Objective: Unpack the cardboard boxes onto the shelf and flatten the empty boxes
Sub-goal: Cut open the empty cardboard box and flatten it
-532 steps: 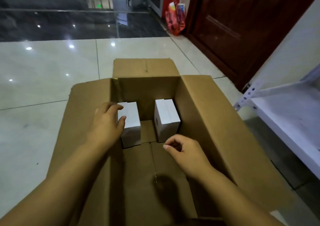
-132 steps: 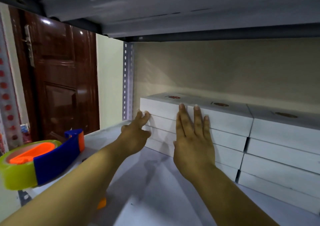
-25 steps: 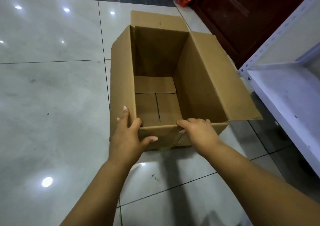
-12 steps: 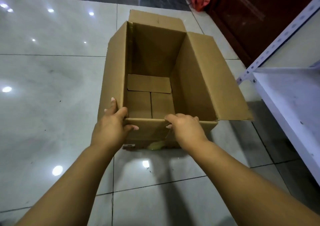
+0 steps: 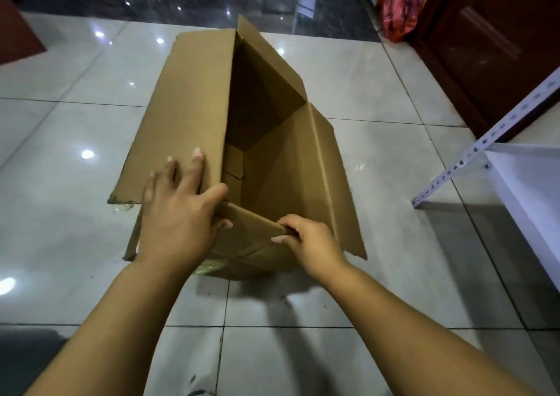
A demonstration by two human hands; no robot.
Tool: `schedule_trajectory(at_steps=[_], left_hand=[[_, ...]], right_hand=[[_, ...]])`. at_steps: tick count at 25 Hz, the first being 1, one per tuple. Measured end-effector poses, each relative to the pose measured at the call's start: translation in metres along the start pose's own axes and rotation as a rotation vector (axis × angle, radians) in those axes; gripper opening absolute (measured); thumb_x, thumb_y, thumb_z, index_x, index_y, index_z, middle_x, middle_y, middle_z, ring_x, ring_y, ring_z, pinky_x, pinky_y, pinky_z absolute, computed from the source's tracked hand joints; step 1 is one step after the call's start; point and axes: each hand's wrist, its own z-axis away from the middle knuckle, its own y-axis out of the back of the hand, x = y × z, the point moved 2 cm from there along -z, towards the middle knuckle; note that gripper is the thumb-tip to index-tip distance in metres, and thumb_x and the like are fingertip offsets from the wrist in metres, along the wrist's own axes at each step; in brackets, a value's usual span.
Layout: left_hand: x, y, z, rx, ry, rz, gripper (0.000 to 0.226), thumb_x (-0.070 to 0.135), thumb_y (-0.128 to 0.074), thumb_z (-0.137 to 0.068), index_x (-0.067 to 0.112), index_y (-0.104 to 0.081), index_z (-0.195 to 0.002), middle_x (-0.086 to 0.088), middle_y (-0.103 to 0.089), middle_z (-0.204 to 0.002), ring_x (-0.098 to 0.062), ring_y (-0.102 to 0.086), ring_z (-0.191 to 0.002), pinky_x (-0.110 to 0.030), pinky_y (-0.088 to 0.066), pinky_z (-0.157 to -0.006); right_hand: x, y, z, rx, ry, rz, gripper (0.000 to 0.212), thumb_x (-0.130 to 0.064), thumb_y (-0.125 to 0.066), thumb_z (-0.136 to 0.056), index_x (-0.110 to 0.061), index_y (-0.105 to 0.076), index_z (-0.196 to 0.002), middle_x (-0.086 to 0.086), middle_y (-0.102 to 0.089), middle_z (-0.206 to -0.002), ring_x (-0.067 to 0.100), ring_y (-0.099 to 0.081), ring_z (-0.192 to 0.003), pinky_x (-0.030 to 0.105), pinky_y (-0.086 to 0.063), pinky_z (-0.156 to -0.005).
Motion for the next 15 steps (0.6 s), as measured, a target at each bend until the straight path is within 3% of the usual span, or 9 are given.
schedule_trajectory(at_steps=[2, 4, 6, 9, 11, 13, 15], left_hand=[[0.015, 0.002, 0.003, 0.001, -0.080, -0.091, 0.036, 0.029, -0.083, -0.068, 0.022, -0.064, -0.097, -0.024, -0.035, -0.147, -0.058, -0.028, -0.130, -0.072, -0.023, -0.100], [0.036, -0.003, 0.002, -0.038, -0.133, -0.160, 0.035, 0.039, -0.065, -0.084, 0.033, -0.054, -0.117, -0.018, -0.009, -0.158, -0.054, -0.005, -0.139, -0.070, -0.004, -0.108], [0.056, -0.009, 0.000, -0.120, -0.193, -0.212, 0.038, 0.046, -0.047, -0.093, 0.041, -0.038, -0.130, -0.011, 0.014, -0.159, -0.048, 0.012, -0.141, -0.066, 0.007, -0.109], [0.081, -0.022, -0.002, -0.190, -0.274, -0.222, 0.048, 0.047, -0.043, -0.095, 0.044, -0.025, -0.139, -0.011, 0.017, -0.158, -0.047, 0.014, -0.141, -0.065, 0.008, -0.109], [0.088, -0.033, -0.003, -0.183, -0.302, -0.212, 0.061, 0.045, -0.051, -0.092, 0.041, -0.020, -0.145, -0.014, 0.007, -0.159, -0.047, 0.007, -0.143, -0.064, 0.005, -0.110], [0.093, -0.034, -0.010, -0.080, -0.308, -0.174, 0.086, 0.042, -0.077, -0.073, 0.030, -0.033, -0.147, -0.021, -0.029, -0.152, -0.047, -0.023, -0.139, -0.060, -0.010, -0.110], [0.094, -0.041, -0.015, -0.052, -0.261, -0.081, 0.106, 0.041, -0.090, -0.053, 0.009, -0.042, -0.142, -0.025, -0.046, -0.139, -0.043, -0.042, -0.130, -0.049, -0.020, -0.108]], right_hand=[[0.012, -0.010, 0.008, -0.064, -0.106, -0.048, 0.013, -0.029, -0.055, -0.096, -0.025, -0.060, -0.107, -0.010, -0.061, -0.094, 0.012, -0.059, -0.096, 0.029, -0.051, -0.086], [0.025, -0.013, 0.016, -0.072, -0.196, -0.035, 0.019, -0.033, -0.055, -0.096, -0.027, -0.057, -0.113, -0.008, -0.061, -0.104, 0.015, -0.059, -0.102, 0.035, -0.050, -0.094], [0.031, -0.003, 0.024, -0.008, -0.234, -0.058, 0.037, -0.028, -0.057, -0.095, -0.027, -0.050, -0.131, -0.004, -0.058, -0.124, 0.018, -0.054, -0.117, 0.034, -0.046, -0.100], [0.021, 0.030, 0.034, 0.155, -0.202, -0.229, 0.045, -0.023, -0.052, -0.098, -0.031, -0.042, -0.142, -0.004, -0.051, -0.137, 0.014, -0.048, -0.125, 0.024, -0.040, -0.097], [0.010, 0.049, 0.035, 0.169, -0.169, -0.342, 0.044, -0.030, -0.048, -0.100, -0.038, -0.039, -0.143, -0.006, -0.047, -0.141, 0.012, -0.046, -0.127, 0.024, -0.038, -0.096], [0.001, 0.058, 0.033, 0.134, -0.146, -0.401, 0.045, -0.036, -0.044, -0.100, -0.043, -0.036, -0.143, -0.007, -0.045, -0.143, 0.014, -0.046, -0.129, 0.025, -0.039, -0.096], [-0.004, 0.061, 0.027, 0.118, -0.126, -0.410, 0.045, -0.037, -0.042, -0.101, -0.044, -0.034, -0.144, -0.009, -0.045, -0.143, 0.009, -0.046, -0.127, 0.021, -0.038, -0.092]])
